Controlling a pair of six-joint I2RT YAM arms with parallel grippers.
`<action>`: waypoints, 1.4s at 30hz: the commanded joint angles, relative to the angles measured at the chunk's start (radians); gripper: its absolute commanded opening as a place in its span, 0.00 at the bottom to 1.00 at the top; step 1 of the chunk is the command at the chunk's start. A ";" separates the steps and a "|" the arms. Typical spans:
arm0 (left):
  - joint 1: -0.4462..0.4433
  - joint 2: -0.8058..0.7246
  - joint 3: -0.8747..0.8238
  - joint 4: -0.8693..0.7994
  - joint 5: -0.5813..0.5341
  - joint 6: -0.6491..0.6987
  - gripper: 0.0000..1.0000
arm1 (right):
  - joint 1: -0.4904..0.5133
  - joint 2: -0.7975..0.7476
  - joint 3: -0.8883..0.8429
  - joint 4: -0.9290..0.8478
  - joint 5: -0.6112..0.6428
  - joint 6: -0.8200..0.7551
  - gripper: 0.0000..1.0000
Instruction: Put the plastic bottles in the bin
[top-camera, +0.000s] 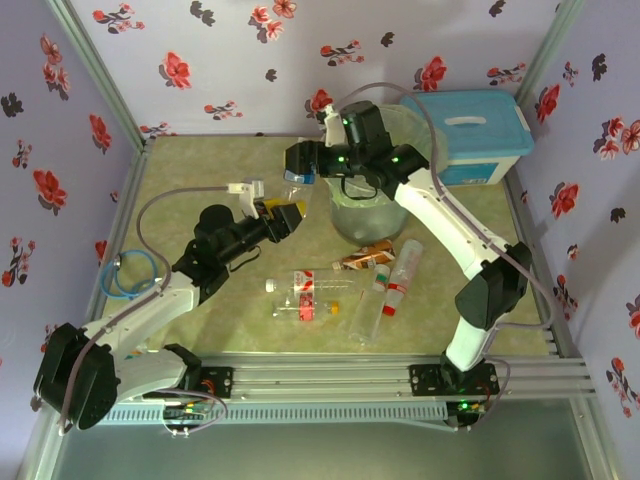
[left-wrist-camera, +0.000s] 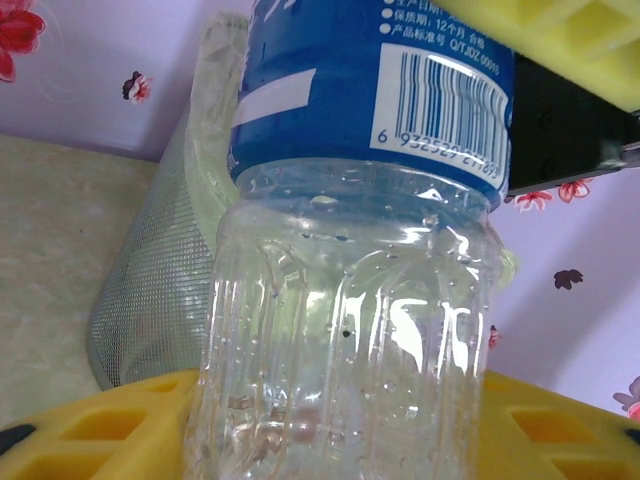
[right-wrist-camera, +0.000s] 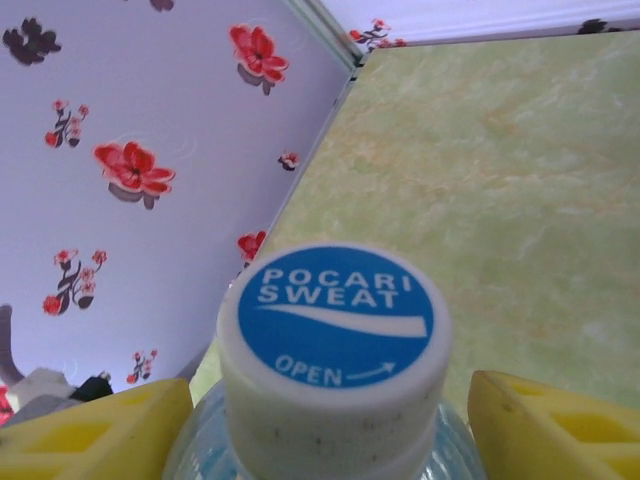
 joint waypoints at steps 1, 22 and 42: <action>-0.006 -0.009 0.016 0.019 -0.009 0.046 0.14 | 0.007 0.002 0.024 0.005 -0.035 -0.001 0.67; -0.006 -0.171 0.025 -0.415 -0.173 0.155 0.80 | -0.193 -0.066 0.201 0.026 0.102 -0.048 0.51; -0.064 -0.249 0.041 -1.086 -0.370 0.140 0.77 | -0.373 0.069 0.086 -0.087 0.167 -0.073 0.52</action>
